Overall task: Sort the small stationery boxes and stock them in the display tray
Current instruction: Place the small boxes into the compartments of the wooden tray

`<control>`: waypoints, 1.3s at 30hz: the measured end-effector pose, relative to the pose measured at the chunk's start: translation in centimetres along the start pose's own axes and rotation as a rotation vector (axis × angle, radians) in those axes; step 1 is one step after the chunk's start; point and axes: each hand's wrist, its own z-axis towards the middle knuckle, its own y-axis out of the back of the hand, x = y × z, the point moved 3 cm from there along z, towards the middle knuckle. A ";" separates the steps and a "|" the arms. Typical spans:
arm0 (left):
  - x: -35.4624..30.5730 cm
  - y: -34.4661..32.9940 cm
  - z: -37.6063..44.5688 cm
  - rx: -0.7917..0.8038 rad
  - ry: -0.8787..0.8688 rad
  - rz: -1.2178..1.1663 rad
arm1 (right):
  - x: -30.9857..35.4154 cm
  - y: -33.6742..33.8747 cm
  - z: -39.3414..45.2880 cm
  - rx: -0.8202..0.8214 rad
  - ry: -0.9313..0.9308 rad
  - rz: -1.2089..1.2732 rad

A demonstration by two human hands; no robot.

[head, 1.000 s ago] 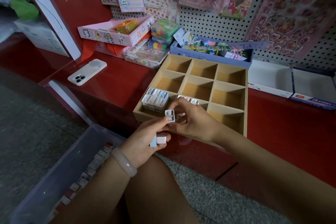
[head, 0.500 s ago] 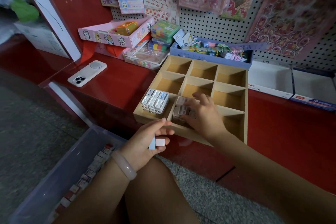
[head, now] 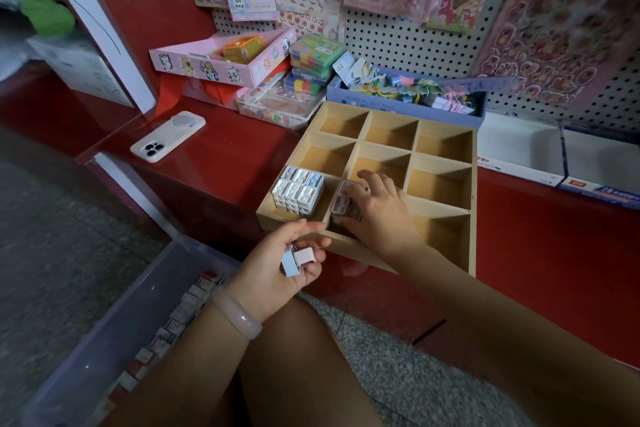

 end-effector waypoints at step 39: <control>-0.4 0.2 -0.2 -0.088 -0.108 0.137 | -1.3 3.6 -0.8 0.015 0.046 0.031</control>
